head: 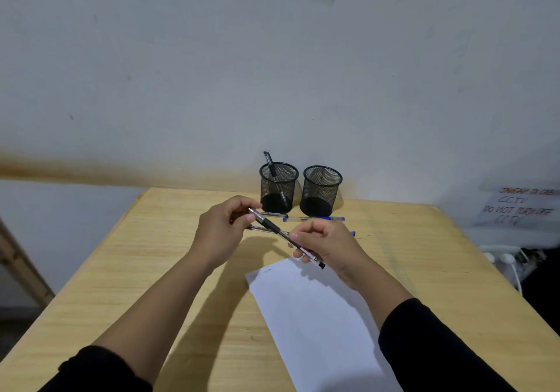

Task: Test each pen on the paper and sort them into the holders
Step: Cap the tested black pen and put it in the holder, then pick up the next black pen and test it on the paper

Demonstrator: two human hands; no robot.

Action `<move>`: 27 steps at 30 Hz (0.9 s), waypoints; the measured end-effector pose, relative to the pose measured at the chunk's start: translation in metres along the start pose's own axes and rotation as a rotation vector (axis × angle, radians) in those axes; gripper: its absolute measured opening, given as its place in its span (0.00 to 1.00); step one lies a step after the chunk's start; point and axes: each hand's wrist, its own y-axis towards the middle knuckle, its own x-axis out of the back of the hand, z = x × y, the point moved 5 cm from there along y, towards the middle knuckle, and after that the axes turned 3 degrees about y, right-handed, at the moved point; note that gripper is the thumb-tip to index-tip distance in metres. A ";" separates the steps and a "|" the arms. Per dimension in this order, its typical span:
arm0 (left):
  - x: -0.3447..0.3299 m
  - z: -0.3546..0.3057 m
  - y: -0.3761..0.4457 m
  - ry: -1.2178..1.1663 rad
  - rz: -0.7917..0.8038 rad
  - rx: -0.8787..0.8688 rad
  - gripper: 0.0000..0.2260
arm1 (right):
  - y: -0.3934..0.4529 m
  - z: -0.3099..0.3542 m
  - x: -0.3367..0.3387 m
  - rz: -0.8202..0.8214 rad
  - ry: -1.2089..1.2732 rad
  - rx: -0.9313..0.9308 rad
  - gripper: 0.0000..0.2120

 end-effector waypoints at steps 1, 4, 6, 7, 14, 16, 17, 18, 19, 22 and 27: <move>-0.001 -0.005 0.005 -0.025 0.001 -0.016 0.11 | 0.004 0.002 0.000 0.025 -0.024 0.002 0.02; -0.006 -0.020 0.024 -0.114 -0.024 -0.046 0.14 | 0.018 0.011 0.001 0.070 -0.169 0.039 0.06; -0.009 -0.026 0.039 -0.197 -0.068 -0.035 0.16 | 0.031 0.021 0.003 0.059 -0.234 0.073 0.07; -0.011 -0.027 0.047 -0.228 -0.097 -0.020 0.16 | 0.039 0.027 0.006 0.035 -0.264 0.090 0.06; -0.041 0.012 0.100 -0.090 -0.100 0.142 0.29 | 0.107 0.076 0.028 -0.249 -0.426 0.290 0.01; -0.050 0.025 0.111 -0.045 -0.056 0.173 0.34 | 0.126 0.085 0.032 -0.315 -0.466 0.339 0.01; -0.054 0.030 0.116 -0.041 -0.031 0.180 0.37 | 0.134 0.087 0.033 -0.335 -0.473 0.354 0.02; -0.057 0.033 0.119 -0.043 -0.004 0.182 0.39 | 0.142 0.087 0.033 -0.346 -0.477 0.364 0.03; -0.060 0.036 0.123 -0.046 0.019 0.179 0.40 | 0.149 0.087 0.033 -0.353 -0.485 0.369 0.04; -0.067 0.043 0.130 -0.089 0.046 0.162 0.40 | 0.167 0.076 0.031 -0.349 -0.524 0.353 0.05; -0.069 0.048 0.130 -0.174 -0.017 0.143 0.35 | 0.183 0.046 0.026 -0.297 -0.685 0.288 0.06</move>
